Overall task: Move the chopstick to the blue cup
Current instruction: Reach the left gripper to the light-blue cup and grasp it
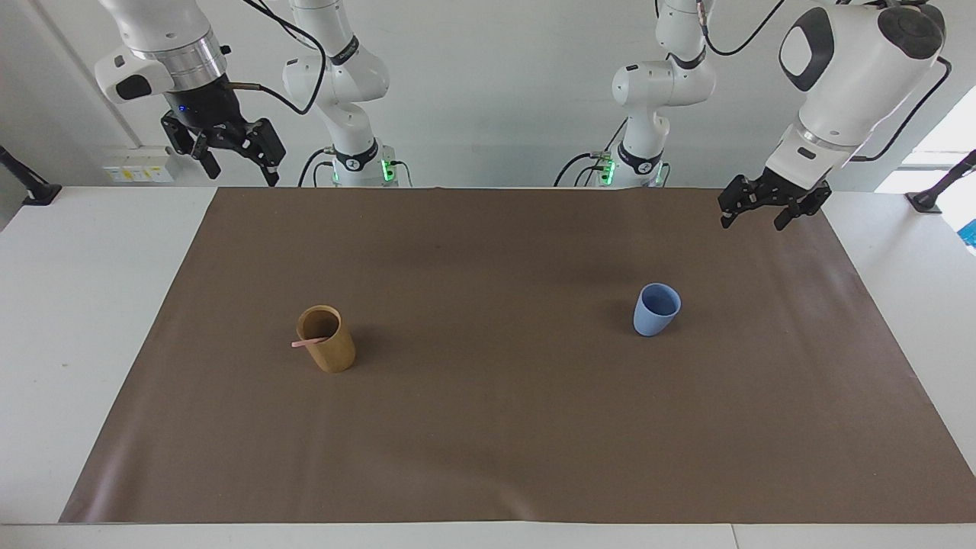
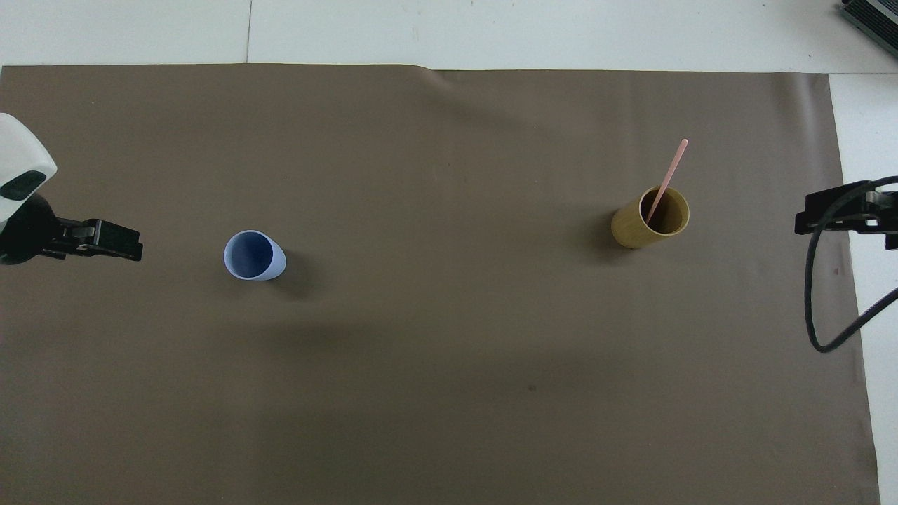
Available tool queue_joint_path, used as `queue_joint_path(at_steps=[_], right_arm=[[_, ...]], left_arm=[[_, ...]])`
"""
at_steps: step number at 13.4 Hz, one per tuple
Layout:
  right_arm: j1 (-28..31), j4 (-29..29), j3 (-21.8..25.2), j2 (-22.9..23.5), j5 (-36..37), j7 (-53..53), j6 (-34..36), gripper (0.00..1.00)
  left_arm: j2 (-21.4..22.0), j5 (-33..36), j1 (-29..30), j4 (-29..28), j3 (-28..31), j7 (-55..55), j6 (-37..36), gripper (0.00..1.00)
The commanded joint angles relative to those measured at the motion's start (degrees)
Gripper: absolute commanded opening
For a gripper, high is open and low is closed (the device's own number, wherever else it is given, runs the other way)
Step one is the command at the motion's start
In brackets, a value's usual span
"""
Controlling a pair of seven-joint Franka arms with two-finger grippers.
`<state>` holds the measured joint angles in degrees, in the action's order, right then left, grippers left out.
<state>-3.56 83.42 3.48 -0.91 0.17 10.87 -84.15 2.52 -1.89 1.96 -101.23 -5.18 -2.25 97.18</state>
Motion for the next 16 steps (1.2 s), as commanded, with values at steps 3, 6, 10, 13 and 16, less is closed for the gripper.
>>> queue_joint_path(at_steps=[3,6,10,13,16], right_arm=[[0.74,1.22,-0.05,-0.85,-0.08,-0.85,-0.66,1.00],[0.65,1.22,-0.05,-0.85,-0.08,-0.93,-0.75,1.00],[0.65,1.22,-0.05,-0.85,-0.08,-0.85,-0.75,1.00],[0.65,1.22,-0.05,-0.85,-0.08,-0.85,-0.66,1.00],[0.65,1.22,-0.05,-0.85,-0.08,-0.85,-0.75,1.00]], left_arm=[[-0.66,0.48,0.33,-11.25,-0.71,5.66,14.06,1.00],[-3.03,0.48,-1.77,-15.30,-0.80,10.23,21.45,1.00],[-8.75,0.48,-4.85,-16.10,-0.80,17.17,29.46,1.00],[-9.81,0.48,-4.68,-16.45,-0.80,17.11,30.08,1.00],[-9.46,0.48,-4.33,-18.03,-0.80,16.75,30.00,0.94]])
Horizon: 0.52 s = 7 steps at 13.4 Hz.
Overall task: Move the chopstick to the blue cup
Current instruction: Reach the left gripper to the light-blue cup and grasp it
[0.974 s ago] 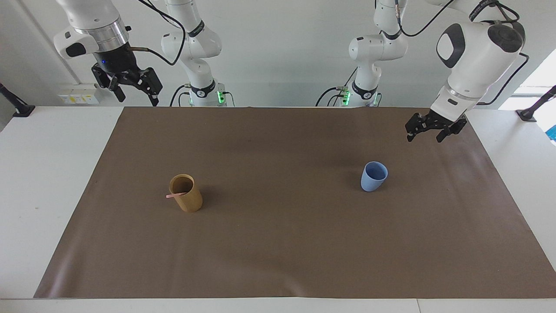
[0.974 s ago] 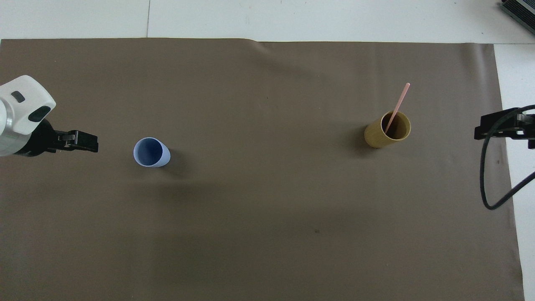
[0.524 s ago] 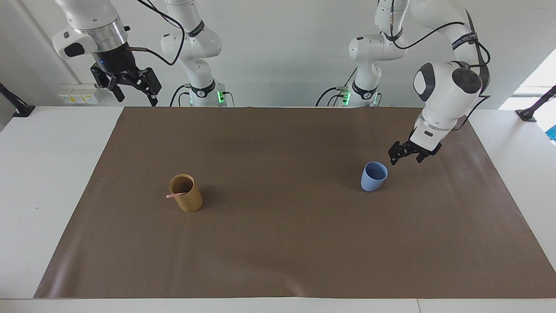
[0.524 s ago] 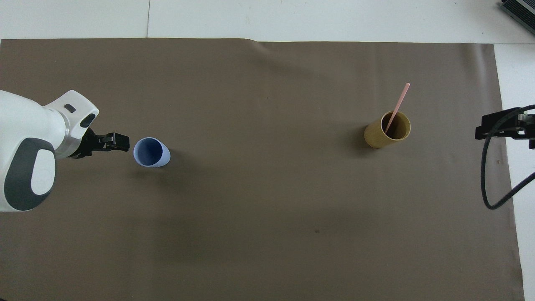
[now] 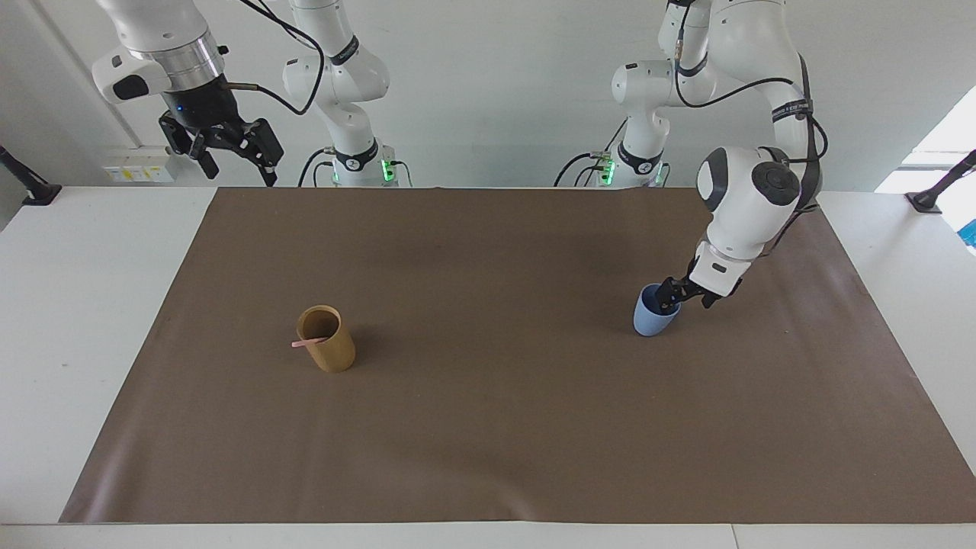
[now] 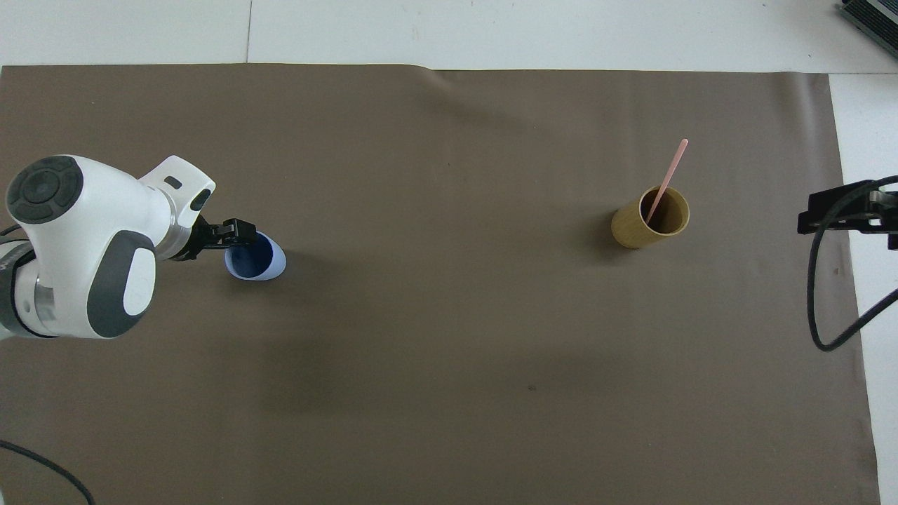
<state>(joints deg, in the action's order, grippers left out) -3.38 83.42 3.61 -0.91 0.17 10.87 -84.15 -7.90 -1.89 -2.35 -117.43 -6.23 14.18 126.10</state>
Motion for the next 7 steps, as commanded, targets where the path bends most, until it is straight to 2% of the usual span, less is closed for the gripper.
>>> queue_joint_path(at_steps=[1,2,3,7], right_arm=[[0.48,1.22,-0.18,-0.85,-0.08,-0.85,-0.66,1.00],[0.48,1.22,-0.18,-0.85,-0.08,-0.85,-0.66,1.00],[0.48,1.22,-0.18,-0.85,-0.08,-0.93,-0.66,1.00],[0.48,1.22,-0.18,-0.85,-0.08,-0.85,-0.75,1.00]], left_arm=[[0.96,0.49,-0.11,-1.84,0.25,1.19,0.99,0.55],[1.05,0.49,0.15,-1.84,0.25,-0.02,0.55,0.20],[1.05,0.49,0.32,-1.75,0.25,-0.38,0.37,0.00],[0.35,-1.53,-0.20,0.70,0.25,1.64,-2.07,0.00]])
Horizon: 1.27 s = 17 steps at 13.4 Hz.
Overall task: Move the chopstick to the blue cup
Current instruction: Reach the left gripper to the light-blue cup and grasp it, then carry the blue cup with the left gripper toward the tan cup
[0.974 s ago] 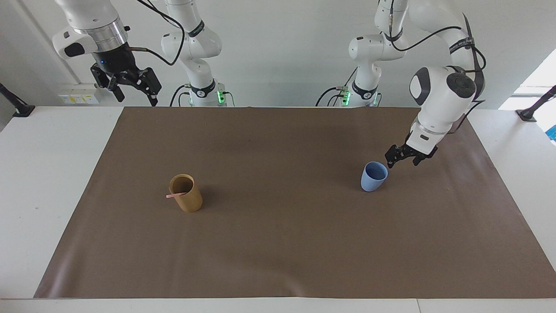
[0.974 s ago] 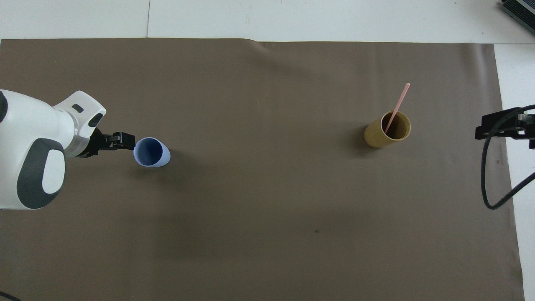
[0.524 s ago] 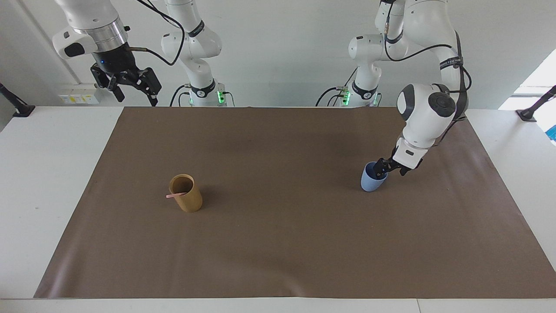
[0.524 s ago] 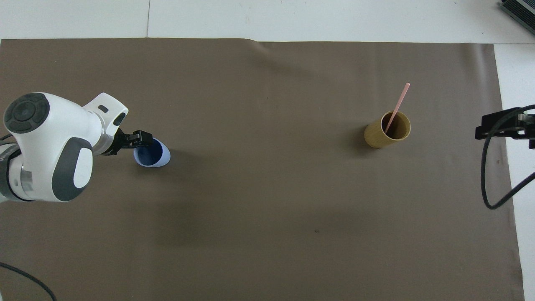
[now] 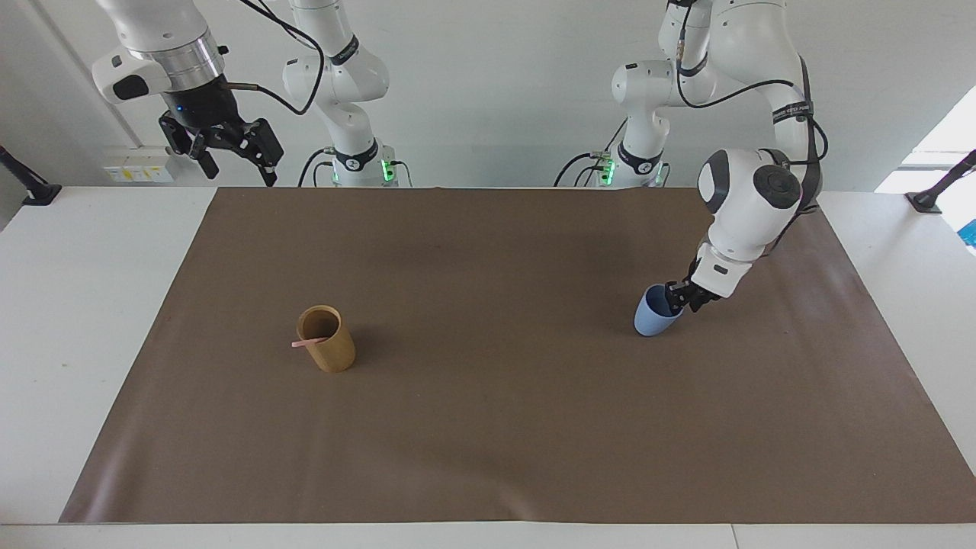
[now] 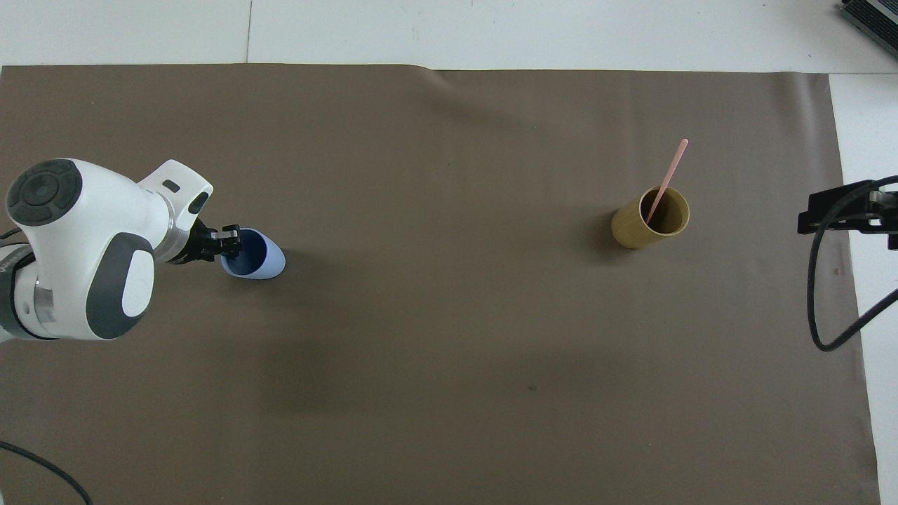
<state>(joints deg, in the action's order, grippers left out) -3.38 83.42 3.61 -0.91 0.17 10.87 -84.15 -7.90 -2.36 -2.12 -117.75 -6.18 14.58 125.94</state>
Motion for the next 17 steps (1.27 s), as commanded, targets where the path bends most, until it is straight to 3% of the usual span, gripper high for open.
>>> queue_joint_path(at_steps=[1,6,10,12,14,17], right_arm=[[0.48,1.22,-0.18,-0.85,-0.08,-0.85,-0.75,1.00],[0.48,1.22,-0.18,-0.85,-0.08,-0.85,-0.75,1.00],[0.48,1.22,-0.18,-0.85,-0.08,-0.85,-0.66,1.00],[0.48,1.22,-0.18,-0.85,-0.08,-0.85,-0.66,1.00],[0.57,1.22,-0.18,-0.85,-0.08,-0.85,-0.66,1.00],[0.48,1.22,-0.18,-0.85,-0.08,-0.85,-0.66,1.00]], left_arm=[[0.25,-1.15,-0.69,2.69,0.20,1.50,-3.75,0.00],[0.70,-0.54,-3.66,17.97,-0.67,12.37,-16.95,0.00],[0.17,0.25,-13.33,19.58,-0.85,23.90,-15.73,0.00],[-4.12,0.51,-19.82,21.58,-0.76,29.43,-14.42,0.00],[-9.74,0.69,-23.00,26.41,-0.76,31.12,-13.62,0.00],[-10.56,0.43,-23.98,26.27,-0.85,31.30,-9.42,0.00]])
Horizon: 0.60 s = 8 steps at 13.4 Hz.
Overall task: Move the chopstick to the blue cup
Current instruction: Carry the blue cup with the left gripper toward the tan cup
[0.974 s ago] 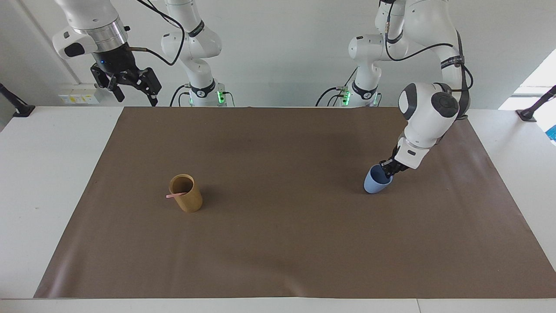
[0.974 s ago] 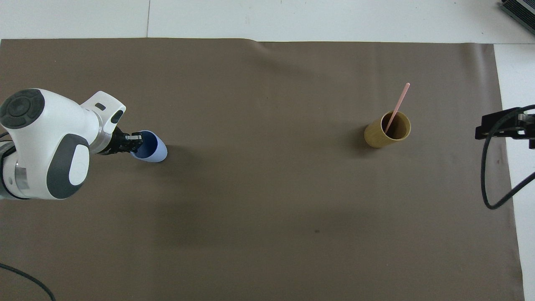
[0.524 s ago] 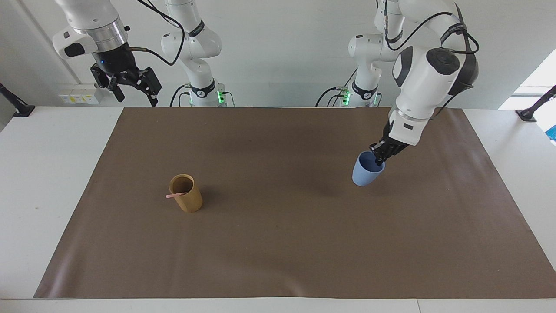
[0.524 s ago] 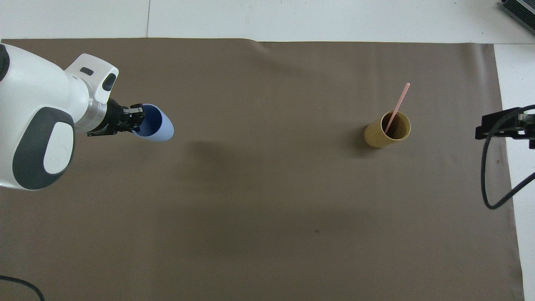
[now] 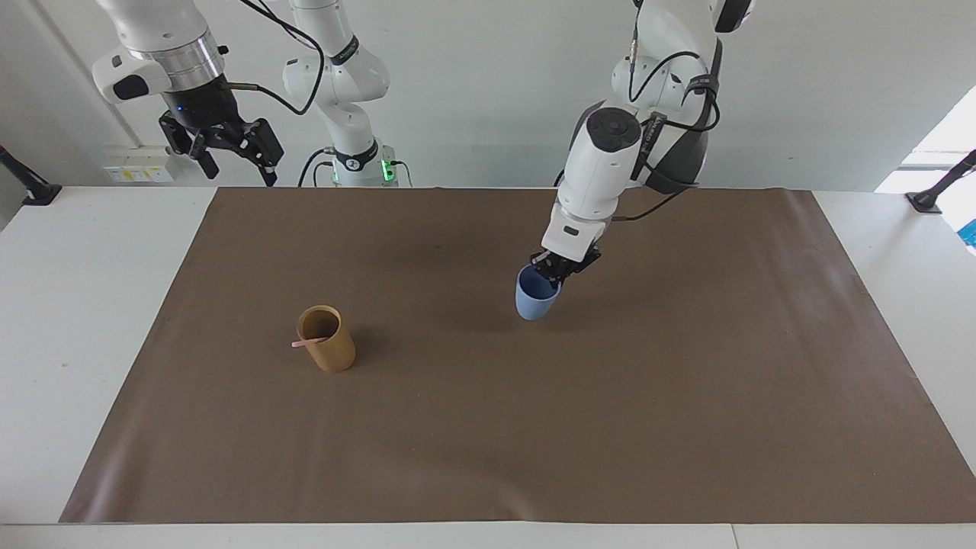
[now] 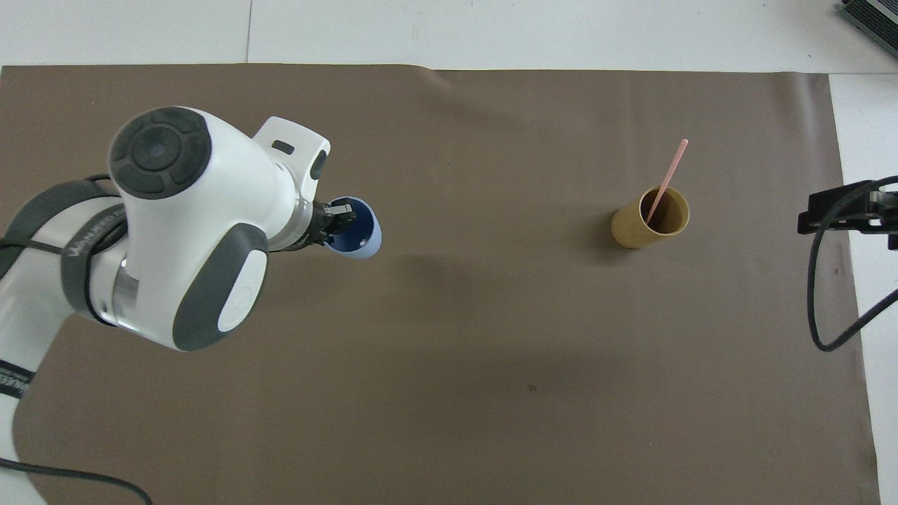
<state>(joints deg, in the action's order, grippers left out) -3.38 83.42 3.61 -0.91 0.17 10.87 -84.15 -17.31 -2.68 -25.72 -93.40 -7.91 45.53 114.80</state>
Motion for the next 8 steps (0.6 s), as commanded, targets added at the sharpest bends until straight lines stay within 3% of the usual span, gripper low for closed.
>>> queue_joint_path(at_steps=[1,8], right_arm=[[0.48,1.22,-0.18,-0.85,-0.08,-0.85,-0.75,1.00],[0.56,1.22,-0.18,-1.02,-0.08,-1.37,1.01,1.00]], left_arm=[[-1.49,0.84,-0.64,1.74,0.97,0.44,1.92,0.00],[-5.10,5.94,-3.63,1.21,1.06,1.49,5.51,0.00]])
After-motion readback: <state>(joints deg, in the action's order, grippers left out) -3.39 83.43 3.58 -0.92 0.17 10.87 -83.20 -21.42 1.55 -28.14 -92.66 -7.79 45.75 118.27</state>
